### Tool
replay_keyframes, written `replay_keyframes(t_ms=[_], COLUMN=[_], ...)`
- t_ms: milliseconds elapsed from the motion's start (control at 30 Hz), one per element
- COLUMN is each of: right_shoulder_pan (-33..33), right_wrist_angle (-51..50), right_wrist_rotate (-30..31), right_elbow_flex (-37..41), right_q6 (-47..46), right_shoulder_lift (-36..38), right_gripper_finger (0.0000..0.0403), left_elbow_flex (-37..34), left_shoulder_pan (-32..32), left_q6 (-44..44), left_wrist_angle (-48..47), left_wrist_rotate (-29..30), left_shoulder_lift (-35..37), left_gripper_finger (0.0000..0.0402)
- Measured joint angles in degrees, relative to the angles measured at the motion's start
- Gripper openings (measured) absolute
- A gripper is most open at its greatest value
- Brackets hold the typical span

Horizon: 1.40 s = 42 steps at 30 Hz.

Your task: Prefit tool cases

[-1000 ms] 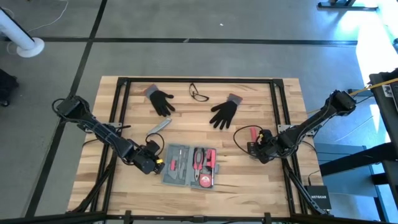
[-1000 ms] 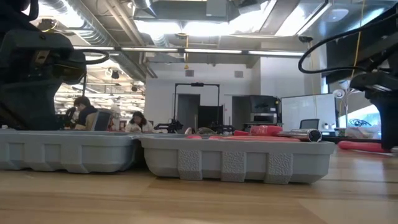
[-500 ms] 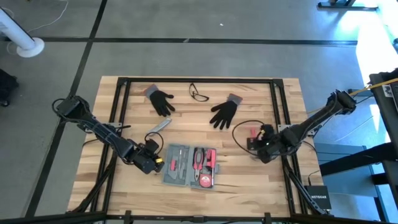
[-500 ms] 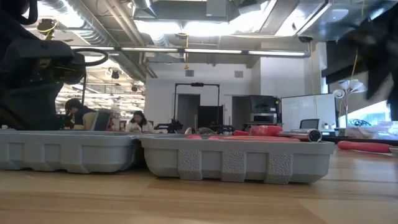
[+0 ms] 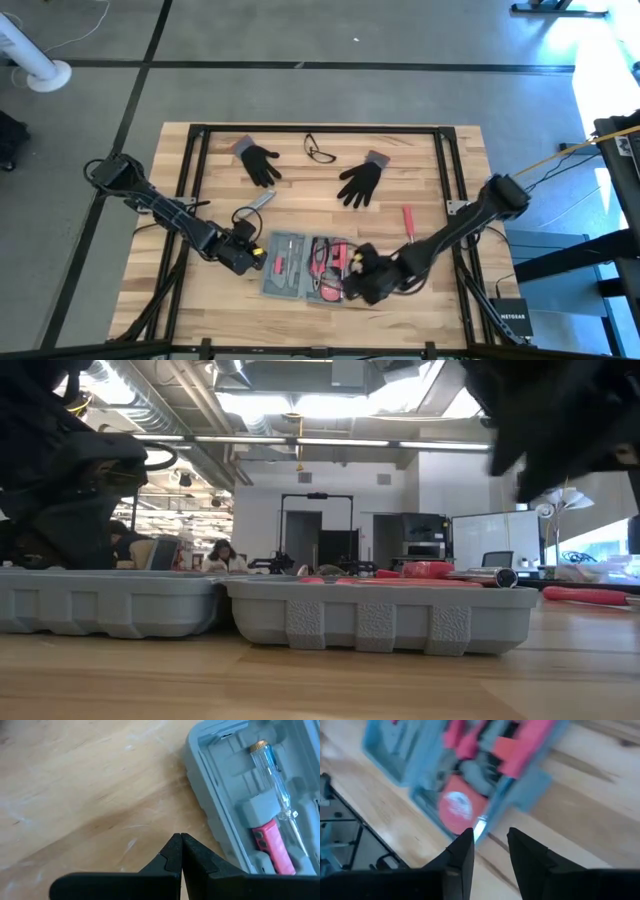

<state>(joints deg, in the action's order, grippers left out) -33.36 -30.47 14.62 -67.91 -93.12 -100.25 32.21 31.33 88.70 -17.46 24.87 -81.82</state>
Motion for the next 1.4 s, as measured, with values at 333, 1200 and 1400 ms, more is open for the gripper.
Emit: replay_keyframes(t_ms=[333,1200,1400], right_shoulder_pan=[2.34,5.14,5.68], right_wrist_angle=[-1.05,-6.48,-6.11], right_wrist_rotate=[-0.18,-3.70,-5.26], right_elbow_flex=[-10.18,-10.79,-10.80], right_q6=[-3.53,-2.59,-3.02], right_shoulder_lift=[-8.73,-9.96,-11.94], right_gripper_finger=[0.0118,0.0262,0.0239], left_elbow_flex=[0.00,0.00,0.00], left_shoulder_pan=[0.02,1.25,1.24], left_q6=[-2.32,-7.76,-7.07], left_wrist_angle=[0.45,0.33,0.25], left_wrist_rotate=[-0.87,-6.45,-6.34], left_shoulder_lift=[-0.04,-0.04,-0.04], left_gripper_finger=[0.0000,0.0000,0.0000])
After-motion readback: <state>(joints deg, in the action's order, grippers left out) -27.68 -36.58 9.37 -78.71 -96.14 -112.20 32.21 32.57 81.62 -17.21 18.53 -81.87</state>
